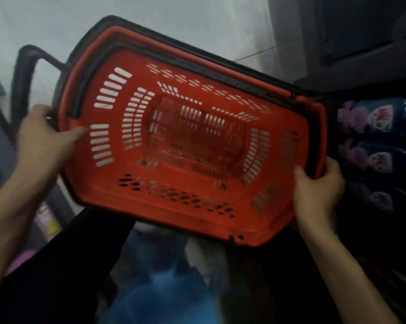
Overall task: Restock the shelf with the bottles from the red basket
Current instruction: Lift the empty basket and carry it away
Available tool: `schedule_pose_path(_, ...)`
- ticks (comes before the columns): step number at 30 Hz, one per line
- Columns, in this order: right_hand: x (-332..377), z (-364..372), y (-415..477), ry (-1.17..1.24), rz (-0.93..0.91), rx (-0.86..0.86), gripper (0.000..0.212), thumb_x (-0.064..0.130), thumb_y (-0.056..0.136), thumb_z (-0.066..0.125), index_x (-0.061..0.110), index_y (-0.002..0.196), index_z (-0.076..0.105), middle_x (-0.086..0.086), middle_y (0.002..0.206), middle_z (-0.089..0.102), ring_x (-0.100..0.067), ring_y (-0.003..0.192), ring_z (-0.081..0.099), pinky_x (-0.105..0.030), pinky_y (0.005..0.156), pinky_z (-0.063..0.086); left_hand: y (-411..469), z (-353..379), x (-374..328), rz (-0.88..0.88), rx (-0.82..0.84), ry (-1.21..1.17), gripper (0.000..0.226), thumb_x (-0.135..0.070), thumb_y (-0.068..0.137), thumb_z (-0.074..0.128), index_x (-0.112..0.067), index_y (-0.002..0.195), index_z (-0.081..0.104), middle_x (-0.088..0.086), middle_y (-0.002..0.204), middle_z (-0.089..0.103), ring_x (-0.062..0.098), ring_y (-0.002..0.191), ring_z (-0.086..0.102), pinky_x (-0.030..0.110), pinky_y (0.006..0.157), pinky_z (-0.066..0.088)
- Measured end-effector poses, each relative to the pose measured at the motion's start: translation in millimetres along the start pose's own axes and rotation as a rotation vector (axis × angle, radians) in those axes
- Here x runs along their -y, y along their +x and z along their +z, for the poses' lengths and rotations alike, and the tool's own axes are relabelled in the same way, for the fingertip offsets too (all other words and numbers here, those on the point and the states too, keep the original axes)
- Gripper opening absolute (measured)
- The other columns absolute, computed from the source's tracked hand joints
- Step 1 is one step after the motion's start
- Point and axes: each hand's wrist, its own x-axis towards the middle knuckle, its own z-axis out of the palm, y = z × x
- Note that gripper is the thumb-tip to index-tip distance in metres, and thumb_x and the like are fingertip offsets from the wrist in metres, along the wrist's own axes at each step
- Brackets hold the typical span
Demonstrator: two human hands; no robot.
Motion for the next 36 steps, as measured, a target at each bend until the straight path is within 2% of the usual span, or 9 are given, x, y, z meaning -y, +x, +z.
schedule_pose_path(6,81.1,-35.3,-19.7,-0.200,-0.006,0.030,0.036,0.013,0.079,0.071,0.010,0.114,0.069,-0.014,0.110,0.074,-0.034,0.100,0.069,-0.037,0.089,0.051,-51.9,-26.2,-5.7,-0.244,-0.021,-0.269,0.031,-0.010,0.075,0.076,-0.019,0.099,0.059,0.009,0.095,0.069,0.024,0.086,0.067,0.035,0.074,0.054)
schedule_pose_path(11,234.3,-123.4,-37.6,-0.416,-0.114,0.059,0.035,0.023,0.076,0.067,0.014,0.110,0.070,-0.014,0.100,0.075,-0.040,0.094,0.068,-0.045,0.084,0.054,-78.7,-125.0,-50.5,-0.412,0.055,-0.306,0.029,-0.009,0.079,0.082,-0.014,0.100,0.063,0.012,0.096,0.071,0.028,0.091,0.069,0.039,0.082,0.056)
schedule_pose_path(15,381.8,-202.6,-73.9,-0.476,-0.210,0.092,0.031,0.024,0.073,0.072,0.015,0.102,0.071,-0.013,0.094,0.074,-0.038,0.091,0.069,-0.044,0.085,0.055,-77.9,-234.7,-90.7,-0.302,0.109,-0.276,0.027,-0.015,0.087,0.077,-0.006,0.109,0.065,0.019,0.102,0.074,0.034,0.094,0.070,0.045,0.084,0.057)
schedule_pose_path(19,508.1,-257.8,-98.5,-0.463,-0.302,0.058,0.029,0.028,0.071,0.075,0.012,0.094,0.071,-0.012,0.086,0.073,-0.037,0.085,0.070,-0.040,0.079,0.055,-47.2,-338.9,-154.4,-0.117,0.100,-0.245,0.033,-0.025,0.086,0.070,-0.012,0.115,0.063,0.017,0.104,0.073,0.038,0.098,0.071,0.047,0.084,0.057)
schedule_pose_path(22,590.0,-285.8,-109.8,-0.435,-0.387,0.038,0.026,0.033,0.071,0.078,0.013,0.084,0.067,-0.012,0.080,0.069,-0.037,0.080,0.069,-0.039,0.073,0.054,-23.8,-415.3,-213.0,0.042,0.078,-0.176,0.054,-0.023,0.090,0.070,-0.017,0.138,0.046,0.020,0.113,0.071,0.042,0.103,0.069,0.048,0.085,0.055)
schedule_pose_path(24,636.5,-301.0,-108.4,-0.446,-0.436,0.037,0.029,0.036,0.071,0.079,0.014,0.085,0.064,-0.011,0.079,0.066,-0.038,0.082,0.067,-0.037,0.067,0.049,-3.6,-456.9,-252.0,0.136,0.073,-0.092,0.066,-0.032,0.088,0.071,-0.023,0.142,0.034,0.019,0.115,0.070,0.044,0.103,0.069,0.051,0.083,0.057)
schedule_pose_path(27,705.4,-322.8,-90.9,-0.414,-0.492,0.009,0.024,0.029,0.072,0.072,0.014,0.088,0.063,-0.012,0.082,0.065,-0.036,0.076,0.061,-0.035,0.065,0.043,40.5,-510.2,-326.5,0.250,0.061,0.006,0.069,-0.042,0.089,0.070,-0.027,0.141,0.028,0.012,0.116,0.070,0.040,0.103,0.069,0.052,0.083,0.056)
schedule_pose_path(32,827.0,-356.1,-38.6,-0.315,-0.560,-0.052,0.017,0.024,0.074,0.072,0.013,0.086,0.066,-0.010,0.076,0.060,-0.033,0.068,0.054,-0.033,0.063,0.043,128.9,-585.1,-465.8,0.413,-0.003,0.126,0.071,-0.042,0.093,0.068,-0.028,0.146,0.022,0.011,0.121,0.069,0.038,0.107,0.067,0.056,0.086,0.055)
schedule_pose_path(36,934.2,-371.5,20.0,-0.230,-0.610,-0.063,0.013,0.022,0.080,0.073,0.013,0.086,0.065,-0.008,0.072,0.056,-0.015,0.050,0.040,-0.026,0.051,0.029,179.7,-647.0,-587.6,0.494,-0.083,0.187,0.074,-0.034,0.097,0.064,-0.031,0.154,0.017,0.013,0.116,0.069,0.040,0.106,0.068,0.051,0.084,0.053)
